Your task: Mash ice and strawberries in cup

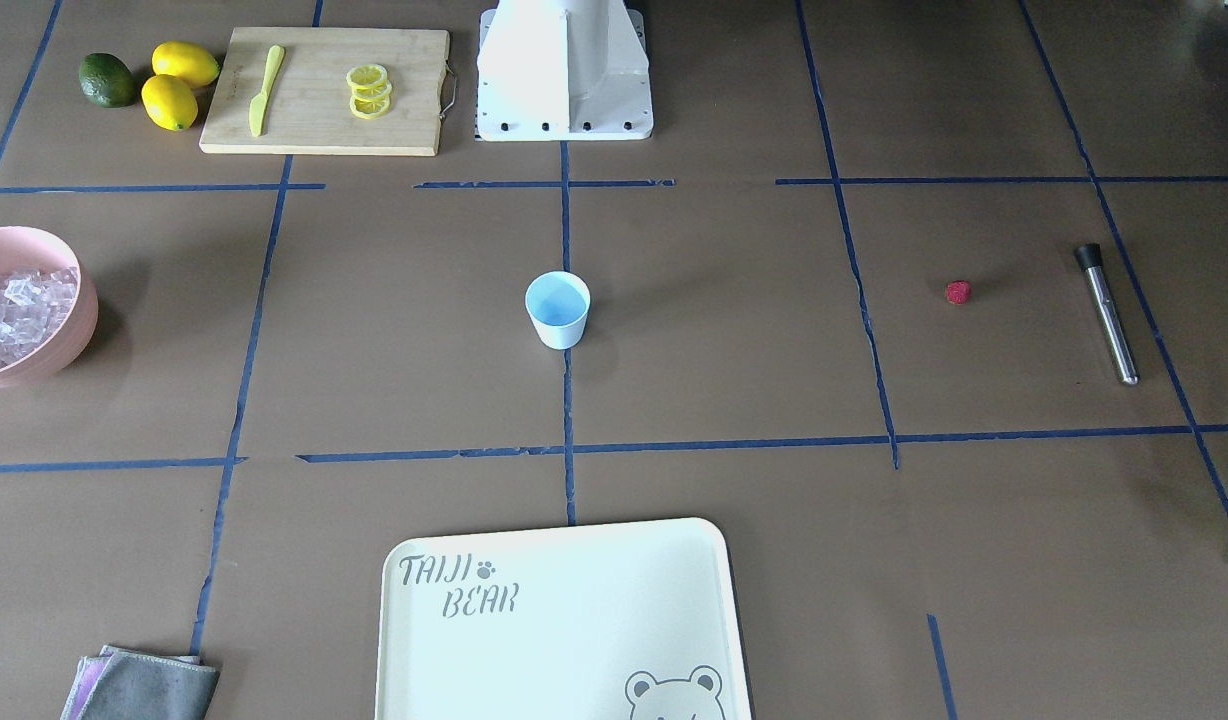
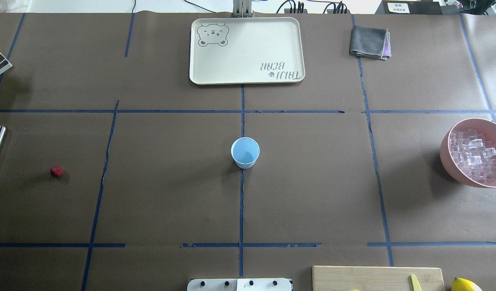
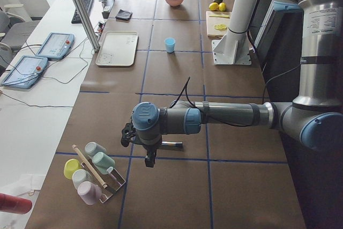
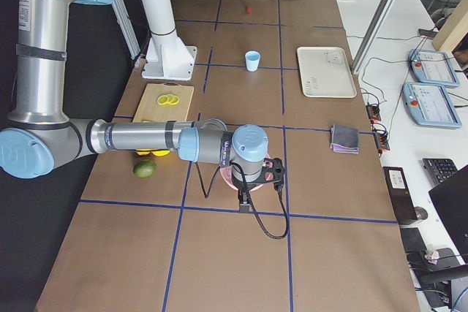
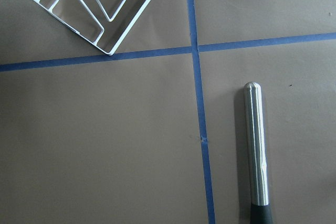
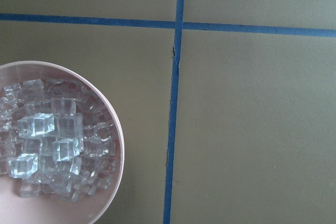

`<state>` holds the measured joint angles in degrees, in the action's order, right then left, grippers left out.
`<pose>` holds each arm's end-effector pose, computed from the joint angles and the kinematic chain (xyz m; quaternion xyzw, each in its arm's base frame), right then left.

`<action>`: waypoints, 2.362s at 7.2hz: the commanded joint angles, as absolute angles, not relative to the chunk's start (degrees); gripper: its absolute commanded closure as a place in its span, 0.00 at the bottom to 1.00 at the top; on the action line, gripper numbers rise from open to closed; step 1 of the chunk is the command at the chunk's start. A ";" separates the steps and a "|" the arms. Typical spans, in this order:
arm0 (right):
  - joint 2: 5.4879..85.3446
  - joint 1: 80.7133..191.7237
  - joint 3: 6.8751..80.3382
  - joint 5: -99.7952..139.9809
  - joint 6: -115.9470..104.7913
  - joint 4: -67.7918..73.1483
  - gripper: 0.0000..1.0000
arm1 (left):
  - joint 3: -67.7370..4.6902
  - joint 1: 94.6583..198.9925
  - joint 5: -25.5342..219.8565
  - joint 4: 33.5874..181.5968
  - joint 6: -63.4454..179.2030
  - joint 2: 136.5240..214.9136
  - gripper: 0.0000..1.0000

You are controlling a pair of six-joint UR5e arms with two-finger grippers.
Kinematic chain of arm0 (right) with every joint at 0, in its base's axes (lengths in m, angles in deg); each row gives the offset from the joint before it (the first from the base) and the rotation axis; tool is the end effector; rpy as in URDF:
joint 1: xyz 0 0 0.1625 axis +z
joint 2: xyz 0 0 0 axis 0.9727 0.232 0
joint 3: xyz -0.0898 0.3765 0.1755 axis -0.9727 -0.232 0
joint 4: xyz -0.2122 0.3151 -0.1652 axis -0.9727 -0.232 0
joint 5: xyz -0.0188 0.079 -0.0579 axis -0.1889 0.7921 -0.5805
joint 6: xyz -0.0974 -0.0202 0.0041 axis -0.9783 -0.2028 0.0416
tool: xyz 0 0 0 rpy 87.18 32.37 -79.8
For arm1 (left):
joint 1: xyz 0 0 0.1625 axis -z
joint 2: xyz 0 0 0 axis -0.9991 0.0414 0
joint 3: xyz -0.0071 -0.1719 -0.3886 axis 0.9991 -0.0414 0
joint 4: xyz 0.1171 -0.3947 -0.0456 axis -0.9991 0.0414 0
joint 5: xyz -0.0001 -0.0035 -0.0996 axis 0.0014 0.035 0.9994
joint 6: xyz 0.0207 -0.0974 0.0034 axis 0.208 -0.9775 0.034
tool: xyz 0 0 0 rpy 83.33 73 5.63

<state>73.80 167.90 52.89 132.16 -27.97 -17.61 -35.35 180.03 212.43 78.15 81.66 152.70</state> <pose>0.0726 -0.4251 0.6313 -0.0003 -0.3840 -0.0267 0.9229 -0.0802 -0.4612 0.6486 0.0253 0.3966 0.0470 0.9164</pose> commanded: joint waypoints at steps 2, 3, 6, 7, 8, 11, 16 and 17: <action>73.69 167.91 52.92 131.81 -27.97 -17.61 0.00 | -35.65 180.18 212.47 78.15 81.66 152.52 0.00; 73.69 167.99 53.09 131.81 -27.97 -17.61 0.00 | -35.65 180.27 212.39 78.15 81.66 152.61 0.00; 73.78 167.99 52.92 131.72 -28.05 -17.61 0.00 | -35.65 180.27 212.39 78.15 81.66 152.52 0.00; 73.78 167.99 53.09 131.55 -28.14 -17.52 0.00 | -35.65 180.27 212.30 78.24 81.66 152.52 0.00; 73.70 167.99 53.35 131.28 -28.06 -17.52 0.00 | -35.65 180.27 212.21 78.24 81.66 152.61 0.00; 73.26 167.91 55.45 131.46 -25.35 -17.52 0.00 | -35.65 180.35 212.21 78.59 81.66 152.43 0.00; 73.34 156.60 67.40 131.37 0.63 -17.34 0.01 | -36.26 180.88 212.21 78.76 81.75 152.35 0.00; 74.04 153.96 67.59 130.50 5.21 -12.82 0.01 | -36.27 181.14 212.21 78.76 81.75 152.35 0.00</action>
<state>73.52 157.45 66.58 131.16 -0.71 -16.25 -36.11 180.82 212.21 78.76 81.74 152.38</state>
